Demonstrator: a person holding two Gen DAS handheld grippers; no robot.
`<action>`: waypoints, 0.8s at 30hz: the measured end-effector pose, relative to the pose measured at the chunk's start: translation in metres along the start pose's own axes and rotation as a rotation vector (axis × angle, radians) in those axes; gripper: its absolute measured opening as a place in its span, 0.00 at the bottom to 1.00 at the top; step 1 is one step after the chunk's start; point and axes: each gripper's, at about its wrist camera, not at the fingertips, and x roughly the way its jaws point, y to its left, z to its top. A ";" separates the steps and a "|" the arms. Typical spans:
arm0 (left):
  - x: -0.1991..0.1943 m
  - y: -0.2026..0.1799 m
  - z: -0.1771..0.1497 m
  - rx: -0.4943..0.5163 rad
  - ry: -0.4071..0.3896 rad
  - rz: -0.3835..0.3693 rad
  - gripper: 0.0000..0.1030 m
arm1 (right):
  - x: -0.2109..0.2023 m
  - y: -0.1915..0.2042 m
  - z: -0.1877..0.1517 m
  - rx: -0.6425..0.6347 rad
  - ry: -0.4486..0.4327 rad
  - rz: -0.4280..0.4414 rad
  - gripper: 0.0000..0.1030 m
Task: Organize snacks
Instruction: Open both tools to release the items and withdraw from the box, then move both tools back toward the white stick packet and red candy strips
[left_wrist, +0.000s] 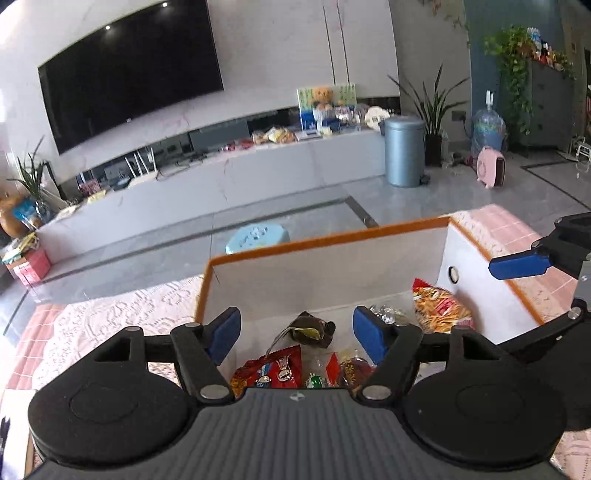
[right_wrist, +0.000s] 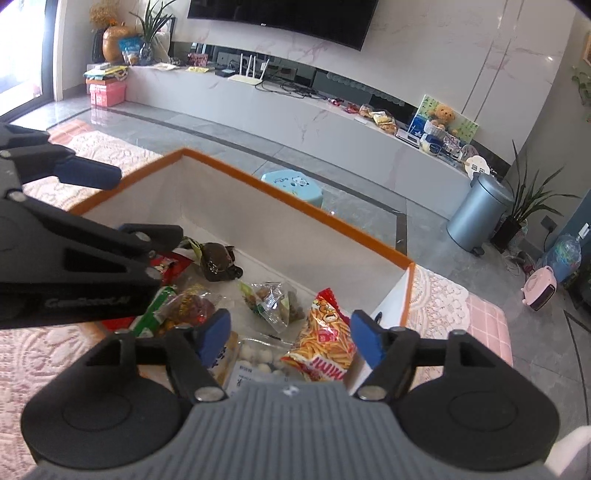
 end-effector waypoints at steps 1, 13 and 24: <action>-0.006 -0.001 0.000 0.003 0.001 0.006 0.80 | -0.007 -0.001 -0.001 0.010 -0.001 0.005 0.71; -0.090 -0.005 -0.019 -0.053 -0.122 0.039 0.80 | -0.109 0.004 -0.035 0.173 -0.163 0.011 0.83; -0.132 0.001 -0.064 -0.141 -0.164 0.015 0.82 | -0.184 0.019 -0.107 0.336 -0.290 -0.022 0.83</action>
